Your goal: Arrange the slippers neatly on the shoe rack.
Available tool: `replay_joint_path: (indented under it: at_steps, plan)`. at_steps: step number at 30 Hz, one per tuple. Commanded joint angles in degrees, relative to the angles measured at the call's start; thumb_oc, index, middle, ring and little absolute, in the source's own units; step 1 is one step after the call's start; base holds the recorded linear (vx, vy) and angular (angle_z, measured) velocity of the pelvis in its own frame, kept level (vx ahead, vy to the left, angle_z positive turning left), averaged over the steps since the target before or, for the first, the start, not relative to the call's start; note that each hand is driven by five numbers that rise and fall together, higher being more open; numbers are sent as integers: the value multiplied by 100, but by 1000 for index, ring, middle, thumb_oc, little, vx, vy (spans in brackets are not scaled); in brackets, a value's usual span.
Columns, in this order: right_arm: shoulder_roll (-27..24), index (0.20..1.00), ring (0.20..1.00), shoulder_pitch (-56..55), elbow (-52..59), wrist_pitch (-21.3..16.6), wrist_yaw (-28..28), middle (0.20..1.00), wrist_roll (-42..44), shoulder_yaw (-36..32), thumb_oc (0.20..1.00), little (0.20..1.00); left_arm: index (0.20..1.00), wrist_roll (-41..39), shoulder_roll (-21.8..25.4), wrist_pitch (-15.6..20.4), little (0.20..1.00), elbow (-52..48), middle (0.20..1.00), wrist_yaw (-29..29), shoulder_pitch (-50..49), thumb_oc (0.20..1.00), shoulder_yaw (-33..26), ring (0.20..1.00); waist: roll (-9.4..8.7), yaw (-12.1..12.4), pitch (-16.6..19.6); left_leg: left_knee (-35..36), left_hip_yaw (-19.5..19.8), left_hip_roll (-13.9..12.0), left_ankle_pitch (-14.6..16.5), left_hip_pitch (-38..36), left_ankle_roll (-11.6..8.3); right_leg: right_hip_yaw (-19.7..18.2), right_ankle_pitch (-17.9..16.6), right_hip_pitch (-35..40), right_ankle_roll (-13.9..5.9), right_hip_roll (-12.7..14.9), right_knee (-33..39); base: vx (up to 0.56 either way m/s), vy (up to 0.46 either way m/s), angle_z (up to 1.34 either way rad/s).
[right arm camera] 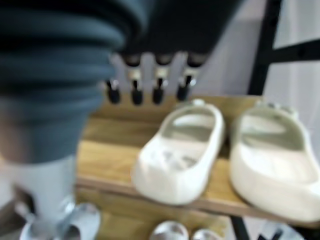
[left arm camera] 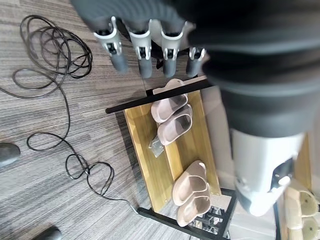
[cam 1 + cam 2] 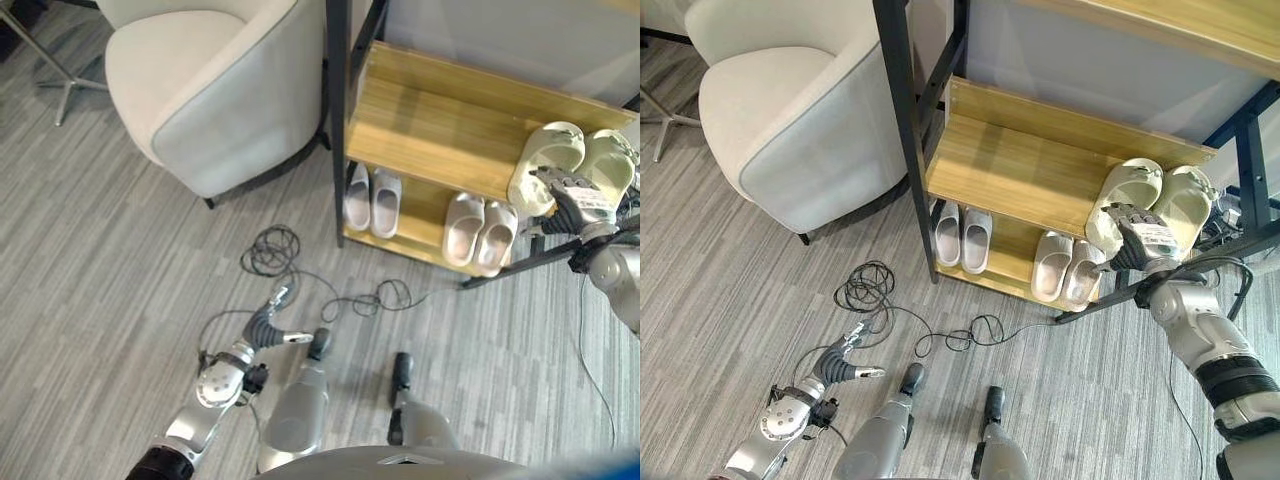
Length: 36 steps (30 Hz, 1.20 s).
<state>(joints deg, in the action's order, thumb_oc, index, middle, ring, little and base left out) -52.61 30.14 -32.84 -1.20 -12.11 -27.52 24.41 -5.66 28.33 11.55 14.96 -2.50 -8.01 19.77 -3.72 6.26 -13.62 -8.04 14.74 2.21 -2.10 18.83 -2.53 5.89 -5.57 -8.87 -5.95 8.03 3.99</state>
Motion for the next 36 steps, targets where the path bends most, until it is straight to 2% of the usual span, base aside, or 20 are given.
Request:
replay_joint_path:
  at_steps: [1,2,7,17,26,36]
  plan:
    - [-99,1000,1000,734,-514,150,-364,1000,-87,249,1000,1000,1000,-211,108,223,1000,-166,1000,-76,-53,1000,80,1000,21,215,73,355,-1,132,343,-262,96,83,822,-86,-181,40,-861,0,0,0]
    - [30,1000,1000,1076,-1009,204,-404,1000,-49,463,1000,1000,1000,-220,149,241,1000,-159,1000,-103,-37,1000,133,1000,21,282,64,358,19,141,326,-236,91,96,809,-86,-180,41,-826,0,0,0]
    - [366,1000,1000,1739,-2094,219,-543,1000,138,932,1000,1000,1000,-265,159,274,1000,-63,1000,-158,49,1000,250,1000,24,401,56,409,72,180,267,-184,77,166,767,-64,-183,54,-754,17,6,7]
    - [636,1000,1000,1890,-3161,204,-520,1000,410,1092,1000,1000,1000,-333,136,290,1000,16,1000,-208,152,1000,338,1000,5,553,64,463,193,255,215,-134,61,319,738,-20,-196,84,-677,22,2,14]
    - [473,1000,1000,1668,-3547,222,-461,1000,613,889,1000,1000,1000,-325,123,295,1000,1,1000,-196,184,1000,398,1000,42,578,55,498,249,338,199,-122,67,380,745,-21,-211,132,-693,12,4,6]
    - [-8,1000,1000,1562,-3330,265,-482,1000,862,590,1000,1000,1000,-337,105,231,1000,73,1000,-220,118,1000,275,1000,93,406,29,490,192,323,217,-112,91,291,754,-106,-213,147,-756,1,2,1]
